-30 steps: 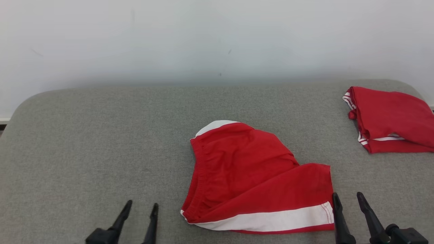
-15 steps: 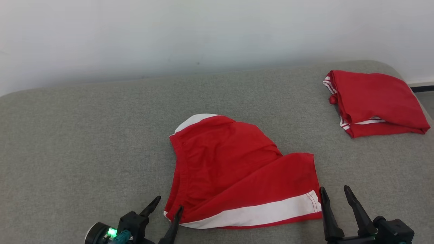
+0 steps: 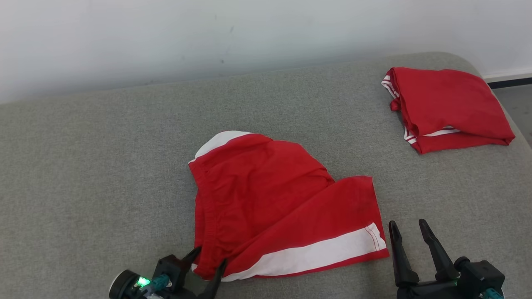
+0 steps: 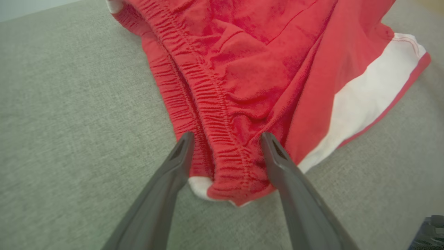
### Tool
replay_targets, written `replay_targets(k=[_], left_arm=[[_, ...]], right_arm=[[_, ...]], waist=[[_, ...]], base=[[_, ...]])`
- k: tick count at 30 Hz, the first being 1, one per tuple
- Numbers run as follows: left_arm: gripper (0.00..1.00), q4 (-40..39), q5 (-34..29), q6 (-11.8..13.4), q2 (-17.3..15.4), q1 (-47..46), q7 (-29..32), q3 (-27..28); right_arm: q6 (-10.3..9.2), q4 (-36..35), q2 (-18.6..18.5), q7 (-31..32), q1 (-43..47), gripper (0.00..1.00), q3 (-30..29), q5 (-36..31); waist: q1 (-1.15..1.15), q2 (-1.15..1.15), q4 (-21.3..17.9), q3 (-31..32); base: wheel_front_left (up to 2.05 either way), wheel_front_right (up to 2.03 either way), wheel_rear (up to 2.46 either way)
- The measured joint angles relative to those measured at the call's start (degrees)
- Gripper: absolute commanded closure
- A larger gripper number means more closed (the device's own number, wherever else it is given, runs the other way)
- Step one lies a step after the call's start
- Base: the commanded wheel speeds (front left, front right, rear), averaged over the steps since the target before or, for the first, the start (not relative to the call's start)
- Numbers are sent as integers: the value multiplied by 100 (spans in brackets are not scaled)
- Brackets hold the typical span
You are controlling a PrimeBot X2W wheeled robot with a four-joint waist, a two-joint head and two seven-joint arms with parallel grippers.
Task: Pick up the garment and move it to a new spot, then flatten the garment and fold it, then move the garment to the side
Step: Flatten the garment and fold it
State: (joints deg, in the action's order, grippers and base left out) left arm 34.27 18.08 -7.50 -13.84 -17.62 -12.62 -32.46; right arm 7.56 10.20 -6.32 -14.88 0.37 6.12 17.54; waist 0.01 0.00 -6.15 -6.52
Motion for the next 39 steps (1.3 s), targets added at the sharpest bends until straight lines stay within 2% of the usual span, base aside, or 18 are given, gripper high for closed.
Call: replay_targets(k=[1, 2, 4, 14, 21, 29, 30, 31, 32, 33, 34, 39], left_arm=[[10, 47, 22, -1, -2, -40, -2, -76], [55, 76, 58, -1, -4, -92, -11, -115], [100, 103, 175, -1, -3, -195, -52, -172], [100, -227, 376, -1, -69, -437, -160, -222], [100, -348, 586, -1, -163, -1012, -175, -115], [100, 441, 617, -1, -146, -1658, -152, -154], [98, 558, 633, -1, -135, -1679, -154, -149], [86, 642, 632, -1, -127, -1690, -159, -167], [59, 735, 632, -1, -123, -1692, -176, -177], [9, 803, 631, -1, -113, -1692, -189, -193], [0, 865, 626, -1, -103, -1692, -202, -202], [0, 905, 621, 27, -19, -1634, -227, -109]], right_arm=[[-1, 4, 0, -2, -18, 0, 7, 0], [0, 2, -1, -3, -36, 0, 14, 0], [-1, 0, -5, -4, -56, 0, 13, 0], [-1, 2, 3, -10, -57, 0, -24, -1], [0, 24, 22, -11, -231, 0, 91, -7], [-1, 186, 34, -11, -439, 0, 65, 11], [0, 196, 49, -11, -441, 0, 62, 11], [-1, 208, 63, -11, -441, 0, 53, 11], [0, 221, 71, -11, -441, 0, 48, 11], [0, 229, 79, -11, -441, 0, 37, 10], [0, 237, 88, -11, -441, 0, 24, 10], [0, 258, 116, -12, -437, 0, -2, 10]], waist=[[0, 0, -7, -8], [0, 0, -16, -16], [0, 0, -30, -32], [0, 0, 19, -82], [0, 0, -26, -195], [0, 0, -319, -425], [0, 0, -349, -449], [1, 0, -376, -471], [0, 0, -399, -491], [0, 0, -414, -504], [0, 0, -419, -507], [1, 0, -360, -422]], base=[[0, 0, 0], [0, 0, 0], [0, 0, 0], [0, 0, 0], [0, 0, 0], [0, 0, 0], [0, 0, 0], [0, 0, 0], [0, 0, 0], [0, 0, 0], [0, 0, 0], [0, 0, 0]])
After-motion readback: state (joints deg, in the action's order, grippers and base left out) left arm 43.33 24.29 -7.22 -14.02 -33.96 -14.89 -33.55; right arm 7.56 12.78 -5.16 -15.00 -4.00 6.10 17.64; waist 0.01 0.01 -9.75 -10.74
